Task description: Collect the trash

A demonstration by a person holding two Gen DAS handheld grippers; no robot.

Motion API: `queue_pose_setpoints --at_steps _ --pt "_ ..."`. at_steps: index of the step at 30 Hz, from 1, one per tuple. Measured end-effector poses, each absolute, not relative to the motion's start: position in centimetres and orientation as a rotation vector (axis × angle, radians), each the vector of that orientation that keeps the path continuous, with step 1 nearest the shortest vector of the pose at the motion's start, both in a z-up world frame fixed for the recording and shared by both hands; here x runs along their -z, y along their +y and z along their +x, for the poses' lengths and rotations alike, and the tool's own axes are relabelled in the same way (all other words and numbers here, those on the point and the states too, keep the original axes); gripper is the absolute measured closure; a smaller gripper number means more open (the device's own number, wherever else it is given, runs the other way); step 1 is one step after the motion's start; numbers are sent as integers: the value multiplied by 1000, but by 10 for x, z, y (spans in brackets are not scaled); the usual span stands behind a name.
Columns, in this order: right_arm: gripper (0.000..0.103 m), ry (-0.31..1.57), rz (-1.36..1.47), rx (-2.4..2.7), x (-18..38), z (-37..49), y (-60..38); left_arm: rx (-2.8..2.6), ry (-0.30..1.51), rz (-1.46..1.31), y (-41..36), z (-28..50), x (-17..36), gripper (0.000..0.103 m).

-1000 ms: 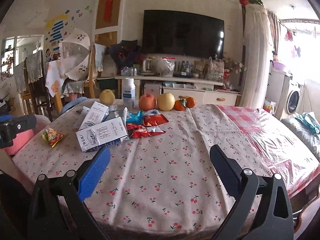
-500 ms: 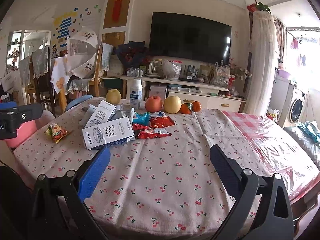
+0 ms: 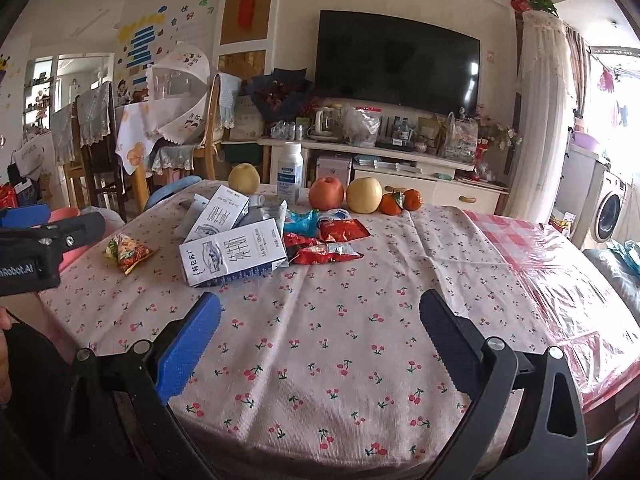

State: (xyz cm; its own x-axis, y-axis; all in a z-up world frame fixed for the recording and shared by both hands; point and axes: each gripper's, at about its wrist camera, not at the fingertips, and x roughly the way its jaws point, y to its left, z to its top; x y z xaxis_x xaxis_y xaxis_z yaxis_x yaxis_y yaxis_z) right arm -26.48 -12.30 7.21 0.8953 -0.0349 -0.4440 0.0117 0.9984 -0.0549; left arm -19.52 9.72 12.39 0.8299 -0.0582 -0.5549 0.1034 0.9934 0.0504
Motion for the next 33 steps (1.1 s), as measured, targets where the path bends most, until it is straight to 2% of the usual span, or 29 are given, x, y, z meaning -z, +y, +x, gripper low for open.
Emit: queue_pose_setpoints --at_steps 20,33 --pt "5 627 64 -19 -48 -230 -146 83 687 120 92 -169 -78 4" --pt "4 733 159 -135 -30 -200 -139 -125 780 -194 193 -128 -56 4"
